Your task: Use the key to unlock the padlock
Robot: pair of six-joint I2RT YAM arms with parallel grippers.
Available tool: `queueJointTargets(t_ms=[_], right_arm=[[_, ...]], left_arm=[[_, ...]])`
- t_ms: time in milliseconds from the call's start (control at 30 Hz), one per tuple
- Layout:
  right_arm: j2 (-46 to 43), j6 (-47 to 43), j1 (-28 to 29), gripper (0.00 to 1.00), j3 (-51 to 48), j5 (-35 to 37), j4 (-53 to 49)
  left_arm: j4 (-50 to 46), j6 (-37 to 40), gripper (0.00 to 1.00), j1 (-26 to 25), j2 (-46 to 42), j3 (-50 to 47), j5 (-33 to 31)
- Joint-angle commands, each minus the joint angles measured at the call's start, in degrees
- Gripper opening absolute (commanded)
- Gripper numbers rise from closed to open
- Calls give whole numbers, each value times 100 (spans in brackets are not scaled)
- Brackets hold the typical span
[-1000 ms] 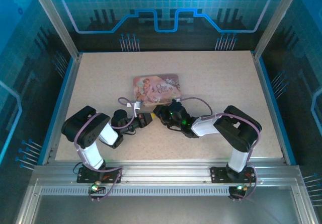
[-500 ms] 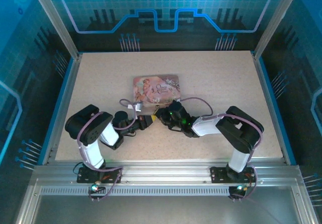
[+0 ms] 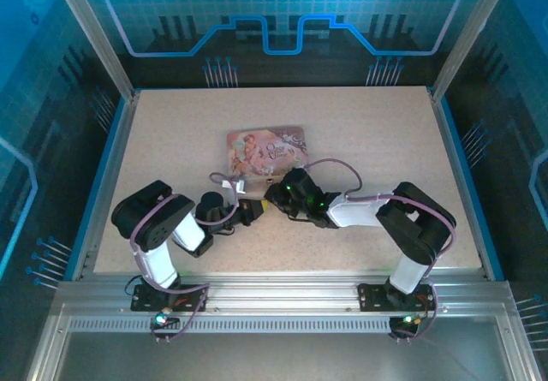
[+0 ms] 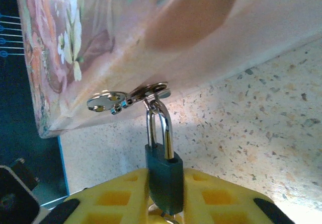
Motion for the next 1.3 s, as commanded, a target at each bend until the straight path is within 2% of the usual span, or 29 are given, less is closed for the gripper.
queueJointTargets(t_ms=[0,167,333,600,667,833,1067,1267], right_arm=[[-173,-457,-18,26,391,-57,-211],[-201,-819,87,26,668,152,-622],[-213,-927,102,16,665,254,-660],[-325,-1221,134,11,770,488,-1037],[-369,-1392,179,12,921,551,-1307],[-422,-1985,353,26,1486,649,-2042],[-384,-2118,397,28,1582,625,-2155],[-336,-1785,258,29,1301,498,-1874]], left_arm=[[-1197,545,0,-201,-404,12,-255],[-1431,555,0,-222,-579,110,-241],[-1021,333,0,-223,-233,115,-137],[-858,323,0,-310,61,97,-215],[-949,368,0,-323,9,80,-308],[-1150,448,0,-324,-134,88,-368],[-902,308,0,-324,8,118,-332],[-543,138,0,-324,223,102,-245]])
